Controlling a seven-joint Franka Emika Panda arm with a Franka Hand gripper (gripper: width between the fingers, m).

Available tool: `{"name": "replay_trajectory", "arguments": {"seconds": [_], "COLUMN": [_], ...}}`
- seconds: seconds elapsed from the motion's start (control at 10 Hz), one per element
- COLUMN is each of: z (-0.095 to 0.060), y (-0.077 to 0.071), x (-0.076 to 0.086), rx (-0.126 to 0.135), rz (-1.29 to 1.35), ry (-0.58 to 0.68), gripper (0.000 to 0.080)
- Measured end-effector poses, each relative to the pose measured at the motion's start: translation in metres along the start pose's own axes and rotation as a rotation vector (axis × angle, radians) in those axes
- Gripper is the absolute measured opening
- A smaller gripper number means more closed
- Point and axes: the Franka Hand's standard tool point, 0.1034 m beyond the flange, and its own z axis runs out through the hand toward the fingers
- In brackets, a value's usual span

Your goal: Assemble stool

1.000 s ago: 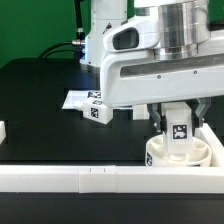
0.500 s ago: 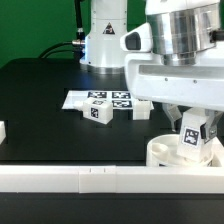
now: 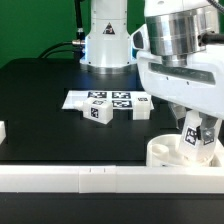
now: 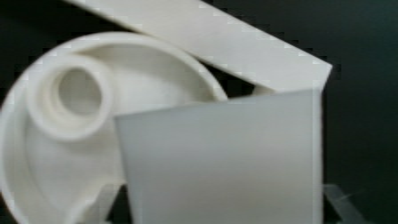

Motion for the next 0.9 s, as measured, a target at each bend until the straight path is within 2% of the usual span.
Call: {"name": "replay_trajectory", "arguments": {"seconds": [0.1,0.2,0.4,0.5,0.6,0.7,0.8,0.9], "z": [0.003,0.003,0.003,-0.001,-0.009,-0.018,-0.024,-0.023], "y": [-0.001,-0.001,-0.001,-0.003,-0.006,-0.008,-0.008,-0.008], "x": [-0.006,-0.008,-0.008,-0.01,-0.012,-0.018,-0.026,-0.026], "rx": [0.017,0.037,0.033,0.036,0.038,0.027,0.002,0.003], "rz": [0.264,0.398,0.285,0.194,0.012,-0.165,-0.352,-0.414], "ry": [0.0,0.008,0.012,0.013,0.011,0.002,0.001,0.001], "gripper": [0.0337,0.0337,0.0345,0.0534,0.0626,0.0626,0.0645,0.0645]}}
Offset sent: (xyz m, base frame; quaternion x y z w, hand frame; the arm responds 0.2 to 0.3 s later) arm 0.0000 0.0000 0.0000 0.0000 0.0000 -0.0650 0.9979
